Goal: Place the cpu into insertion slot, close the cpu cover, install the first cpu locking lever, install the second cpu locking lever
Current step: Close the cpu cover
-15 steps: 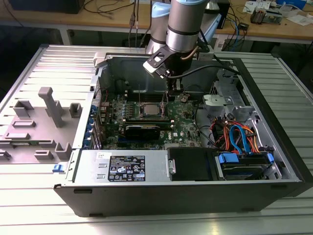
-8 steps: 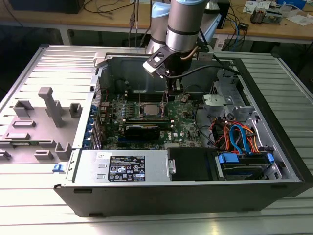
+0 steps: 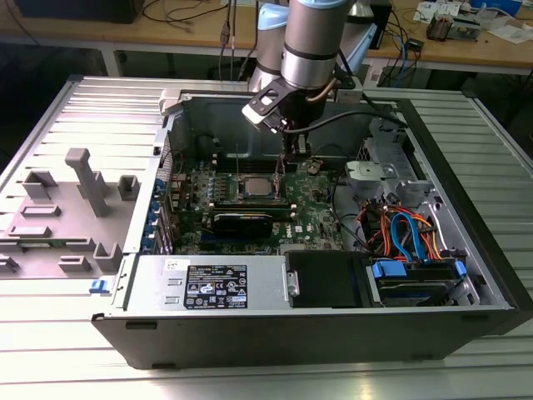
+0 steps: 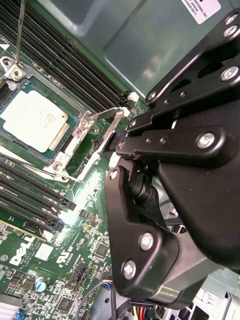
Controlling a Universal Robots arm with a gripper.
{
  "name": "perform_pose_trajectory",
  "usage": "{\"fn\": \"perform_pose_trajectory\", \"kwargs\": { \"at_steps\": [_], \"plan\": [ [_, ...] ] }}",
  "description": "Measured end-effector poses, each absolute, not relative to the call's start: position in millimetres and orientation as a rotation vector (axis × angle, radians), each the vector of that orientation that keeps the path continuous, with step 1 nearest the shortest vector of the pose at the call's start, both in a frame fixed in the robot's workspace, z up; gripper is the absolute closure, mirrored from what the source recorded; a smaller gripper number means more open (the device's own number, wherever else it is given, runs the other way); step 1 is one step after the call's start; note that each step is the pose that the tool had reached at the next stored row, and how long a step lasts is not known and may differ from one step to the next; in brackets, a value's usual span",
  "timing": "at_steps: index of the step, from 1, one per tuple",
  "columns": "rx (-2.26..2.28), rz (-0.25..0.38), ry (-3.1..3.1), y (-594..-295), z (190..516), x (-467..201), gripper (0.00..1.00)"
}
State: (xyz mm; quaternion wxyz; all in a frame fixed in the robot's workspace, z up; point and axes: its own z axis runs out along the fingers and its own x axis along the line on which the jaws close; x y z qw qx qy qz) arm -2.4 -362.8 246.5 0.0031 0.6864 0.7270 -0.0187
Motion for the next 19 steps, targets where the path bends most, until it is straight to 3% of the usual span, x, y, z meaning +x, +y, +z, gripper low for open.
{"fn": "perform_pose_trajectory", "kwargs": {
  "at_steps": [19],
  "plan": [
    [2.150,-0.059,2.281,-362.8,241.1,-31.1,0.89]
  ]
}}
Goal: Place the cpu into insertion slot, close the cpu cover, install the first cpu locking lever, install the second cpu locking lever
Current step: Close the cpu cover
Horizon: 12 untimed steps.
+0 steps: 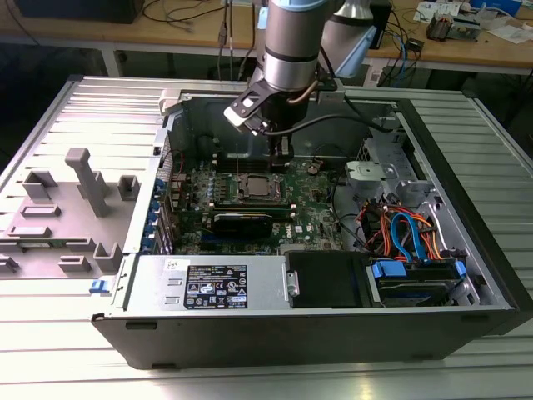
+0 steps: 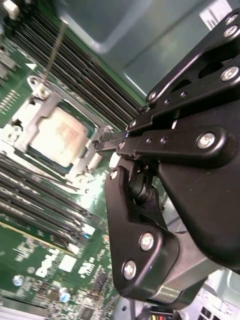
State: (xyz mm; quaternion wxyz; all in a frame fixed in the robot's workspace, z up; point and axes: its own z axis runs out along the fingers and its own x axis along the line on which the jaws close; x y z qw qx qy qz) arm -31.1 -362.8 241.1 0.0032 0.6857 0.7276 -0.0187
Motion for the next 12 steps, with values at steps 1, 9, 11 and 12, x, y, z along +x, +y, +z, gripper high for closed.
{"fn": "perform_pose_trajectory", "kwargs": {
  "at_steps": [1,9,11,12],
  "plan": [
    [2.150,-0.059,2.282,-362.9,240.7,-33.9,0.89],
    [2.150,-0.058,2.282,-362.8,239.0,-43.3,0.89],
    [2.144,-0.058,2.287,-362.8,238.0,-46.3,0.89],
    [2.140,-0.058,2.291,-362.8,237.2,-49.0,0.89]
  ]
}}
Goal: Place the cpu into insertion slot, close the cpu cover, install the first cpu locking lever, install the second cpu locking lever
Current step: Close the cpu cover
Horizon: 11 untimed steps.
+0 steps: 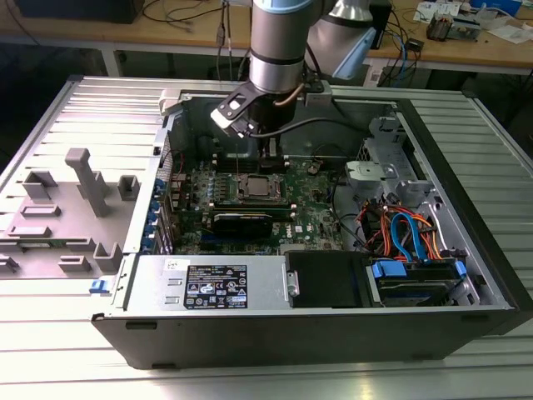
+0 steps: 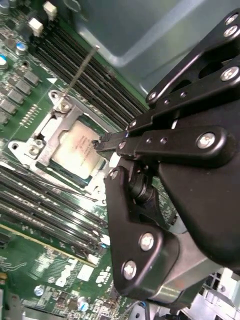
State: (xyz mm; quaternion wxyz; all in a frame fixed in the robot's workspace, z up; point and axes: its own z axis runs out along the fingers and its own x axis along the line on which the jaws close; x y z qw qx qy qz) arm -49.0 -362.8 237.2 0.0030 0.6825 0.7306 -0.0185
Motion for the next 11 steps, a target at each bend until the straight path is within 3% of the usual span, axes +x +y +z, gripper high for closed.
{"fn": "perform_pose_trajectory", "kwargs": {
  "at_steps": [11],
  "plan": [
    [2.118,-0.057,2.312,-362.8,219.3,-73.0,0.89]
  ]
}}
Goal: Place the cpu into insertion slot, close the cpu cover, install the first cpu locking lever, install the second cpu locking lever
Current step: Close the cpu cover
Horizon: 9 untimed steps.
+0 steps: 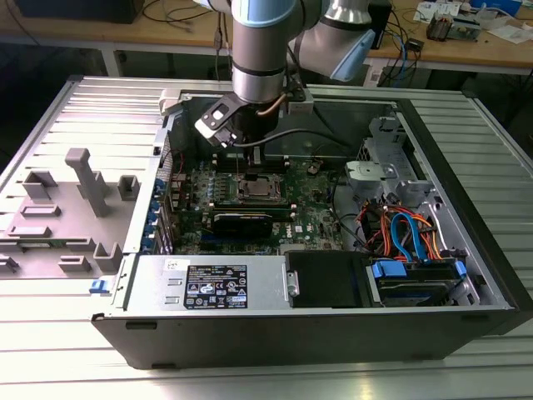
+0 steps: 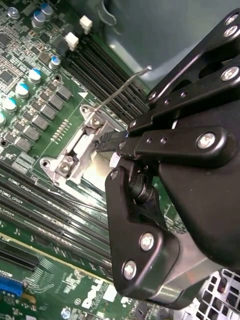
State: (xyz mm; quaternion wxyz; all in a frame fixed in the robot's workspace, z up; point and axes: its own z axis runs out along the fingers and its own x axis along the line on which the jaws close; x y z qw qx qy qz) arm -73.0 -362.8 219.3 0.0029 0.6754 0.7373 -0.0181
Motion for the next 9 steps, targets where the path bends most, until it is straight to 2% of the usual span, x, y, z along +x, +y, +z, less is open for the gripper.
{"fn": "perform_pose_trajectory", "kwargs": {
  "at_steps": [9],
  "plan": [
    [2.110,-0.058,2.319,-362.9,207.2,-79.0,0.89]
  ]
}}
